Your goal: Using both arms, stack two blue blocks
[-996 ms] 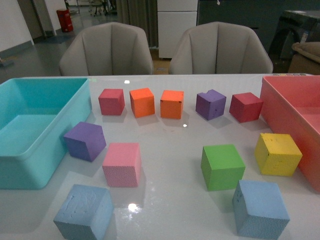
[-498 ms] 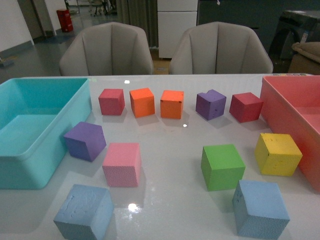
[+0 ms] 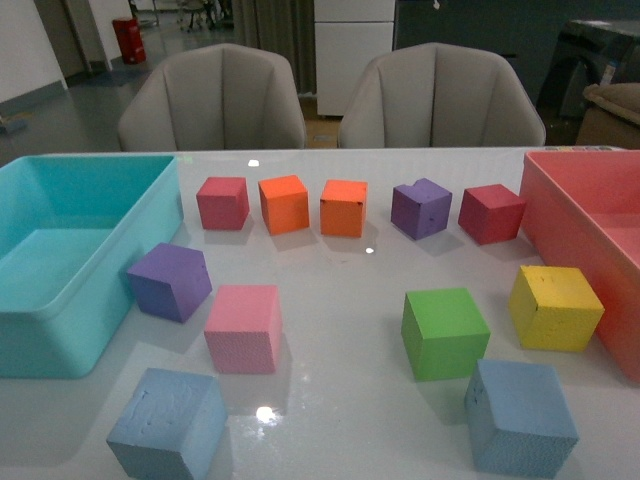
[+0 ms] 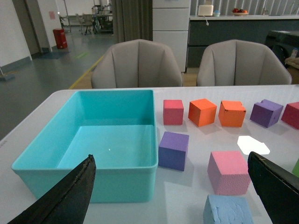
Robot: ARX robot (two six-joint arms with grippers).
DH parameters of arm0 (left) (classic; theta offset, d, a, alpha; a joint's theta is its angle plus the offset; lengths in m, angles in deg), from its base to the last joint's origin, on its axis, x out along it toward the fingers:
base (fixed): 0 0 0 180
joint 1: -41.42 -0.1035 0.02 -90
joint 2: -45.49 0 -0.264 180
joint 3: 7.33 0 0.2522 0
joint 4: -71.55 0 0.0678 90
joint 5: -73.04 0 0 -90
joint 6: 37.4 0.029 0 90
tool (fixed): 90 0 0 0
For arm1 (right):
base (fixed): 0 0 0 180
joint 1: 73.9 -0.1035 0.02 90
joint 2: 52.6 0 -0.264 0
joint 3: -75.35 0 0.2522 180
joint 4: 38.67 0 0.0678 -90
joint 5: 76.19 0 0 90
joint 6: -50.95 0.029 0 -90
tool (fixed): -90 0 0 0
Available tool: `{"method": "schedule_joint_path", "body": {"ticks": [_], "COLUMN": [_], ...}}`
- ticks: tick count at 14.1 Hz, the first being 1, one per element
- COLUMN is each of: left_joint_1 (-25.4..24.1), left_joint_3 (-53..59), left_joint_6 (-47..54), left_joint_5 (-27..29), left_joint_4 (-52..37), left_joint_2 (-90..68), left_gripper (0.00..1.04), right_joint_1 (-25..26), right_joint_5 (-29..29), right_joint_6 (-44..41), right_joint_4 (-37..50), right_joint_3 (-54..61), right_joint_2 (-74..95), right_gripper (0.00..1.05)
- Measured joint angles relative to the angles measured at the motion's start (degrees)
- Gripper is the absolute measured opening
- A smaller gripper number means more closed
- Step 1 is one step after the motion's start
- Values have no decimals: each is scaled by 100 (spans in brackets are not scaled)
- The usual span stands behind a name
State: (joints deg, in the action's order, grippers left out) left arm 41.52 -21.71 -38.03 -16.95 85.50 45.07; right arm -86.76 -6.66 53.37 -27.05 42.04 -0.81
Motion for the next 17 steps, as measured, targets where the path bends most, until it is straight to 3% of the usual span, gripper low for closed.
{"method": "schedule_joint_path", "body": {"ticks": [3, 6, 12, 17], "left_joint_1": [0, 0, 0, 0], "left_joint_3": [0, 0, 0, 0], "left_joint_6": [2, 2, 0, 2], "left_joint_5": [-2, 0, 0, -2], "left_joint_4": [0, -2, 0, 0], "left_joint_2": [0, 0, 0, 0], "left_gripper": [98, 98, 98, 98], "right_joint_1": [24, -142, -675, -774], "right_joint_5": [848, 1241, 1692, 1718], "right_joint_6": [767, 1202, 1808, 1902], "right_joint_4": [-323, -568, -1040, -984], "right_joint_3": [-695, -1005, -1679, -1792], "right_joint_2": [2124, 3407, 4511, 5101], "right_gripper": [98, 98, 98, 98]}}
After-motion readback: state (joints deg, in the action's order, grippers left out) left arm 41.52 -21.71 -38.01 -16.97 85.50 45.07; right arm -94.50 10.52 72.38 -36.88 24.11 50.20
